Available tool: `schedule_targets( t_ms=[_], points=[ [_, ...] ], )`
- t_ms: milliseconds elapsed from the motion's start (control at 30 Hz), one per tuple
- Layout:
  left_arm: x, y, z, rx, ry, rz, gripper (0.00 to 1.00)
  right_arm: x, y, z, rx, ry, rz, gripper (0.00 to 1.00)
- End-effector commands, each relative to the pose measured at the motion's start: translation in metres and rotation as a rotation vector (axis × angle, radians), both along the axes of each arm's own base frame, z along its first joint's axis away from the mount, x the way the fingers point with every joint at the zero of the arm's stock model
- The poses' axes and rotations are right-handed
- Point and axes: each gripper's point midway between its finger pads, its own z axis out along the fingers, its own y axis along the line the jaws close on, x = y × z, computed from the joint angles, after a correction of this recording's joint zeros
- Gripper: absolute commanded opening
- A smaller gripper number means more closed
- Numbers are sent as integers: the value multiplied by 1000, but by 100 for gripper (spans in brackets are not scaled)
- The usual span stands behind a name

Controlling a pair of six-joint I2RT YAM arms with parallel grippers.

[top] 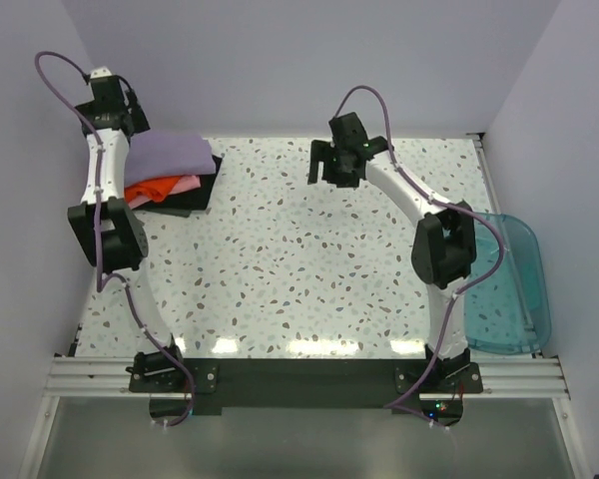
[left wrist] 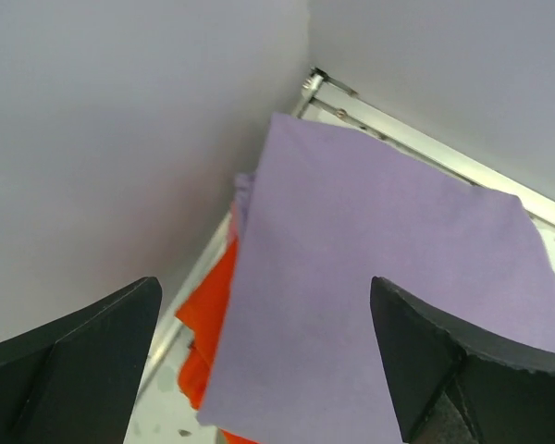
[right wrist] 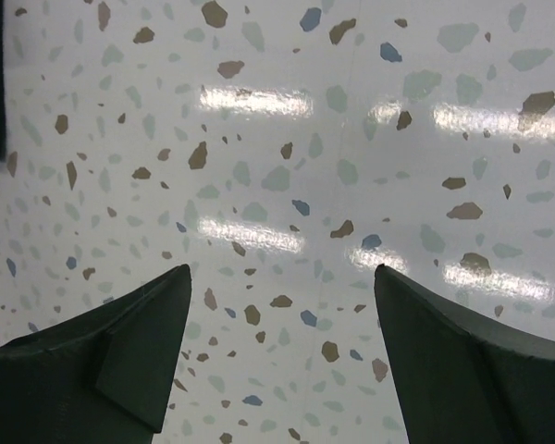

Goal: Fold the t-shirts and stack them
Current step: Neatly place the folded tshirt to the corner, then reset both grippers

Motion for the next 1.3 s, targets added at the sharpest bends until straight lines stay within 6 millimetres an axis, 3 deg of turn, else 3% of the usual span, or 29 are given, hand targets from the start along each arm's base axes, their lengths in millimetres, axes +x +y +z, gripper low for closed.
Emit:
schedule_targets(
  t_ms=[0, 33, 133, 167, 200, 233, 267, 300, 333, 367, 400, 433, 467, 500, 533, 567, 600, 633, 667, 700, 733, 767, 800, 833, 867, 900, 967, 1100, 1267],
  points=[
    [-1, -41, 46, -111, -170, -50, 100, -11, -10, 28, -8, -56, 0, 84],
    [-6, -45, 64, -117, -212, -62, 100, -14, -11, 31, -7, -60, -2, 84],
    [-16, -63, 79, -146, -237, -87, 100, -23, -18, 40, -10, -79, -11, 84],
    [-19, -68, 83, -150, -242, -94, 100, -28, -21, 33, -17, -64, -14, 84],
    [-22, -79, 77, -168, -230, -106, 100, -31, -24, 43, -8, -83, -21, 84],
    [-29, -87, 89, -171, -254, -118, 100, -37, -27, 36, -16, -66, -21, 84],
    [-34, -96, 76, -197, -230, -129, 100, -40, -27, 39, -8, -71, -22, 85],
    [-38, -110, 76, -211, -231, -149, 100, -45, -30, 48, 2, -87, -24, 85],
    [-47, -120, 93, -217, -273, -170, 100, -47, -33, 52, 2, -99, -29, 85],
    [-55, -132, 76, -245, -244, -179, 100, -54, -37, 44, -10, -84, -33, 85],
    [-61, -154, 75, -257, -242, -220, 100, -57, -39, 46, -6, -92, -37, 85],
    [-72, -168, 94, -258, -290, -258, 100, -67, -44, 50, -4, -98, -39, 86],
    [-82, -173, 79, -263, -261, -250, 100, -71, -48, 51, -8, -104, -47, 86],
    [-91, -209, 78, -270, -249, -316, 100, -76, -52, 54, -10, -111, -51, 86],
    [-106, -223, 96, -268, -293, -349, 100, -86, -58, 57, -13, -116, -54, 86],
    [-118, -234, 80, -267, -261, -358, 100, -91, -62, 60, -18, -129, -62, 86],
    [-136, -262, 93, -275, -291, -418, 100, -96, -67, 62, -20, -140, -71, 86],
    [-145, -275, 92, -285, -294, -449, 100, -109, -74, 68, -15, -156, -75, 86],
    [-156, -286, 76, -293, -263, -466, 100, -115, -78, 70, -14, -166, -78, 86],
    [-171, -313, 74, -301, -253, -526, 100, -120, -83, 73, -14, -186, -84, 86],
    [-185, -323, 79, -305, -268, -554, 100, -131, -89, 66, -21, -181, -87, 86],
    [-196, -332, 67, -303, -245, -572, 100, -141, -96, 83, -4, -230, -94, 86],
    [-215, -355, 67, -310, -240, -629, 100, -149, -103, 88, -6, -253, -105, 87],
    [-224, -362, 62, -303, -231, -637, 100, -159, -110, 79, -20, -244, -109, 88],
    [-234, -371, 48, -311, -202, -649, 100, -170, -117, 95, 3, -297, -121, 88],
    [-251, -386, 44, -318, -184, -691, 100, -177, -124, 95, -5, -303, -139, 88],
    [-270, -393, 23, -326, -149, -698, 100, -191, -135, 91, -11, -310, -155, 89],
    [-307, -410, 9, -398, -150, -770, 100, -222, -157, 94, 3, -366, -195, 91],
    [-322, -414, -14, -398, -103, -797, 100, -232, -164, 78, 0, -366, -211, 91]
  ],
)
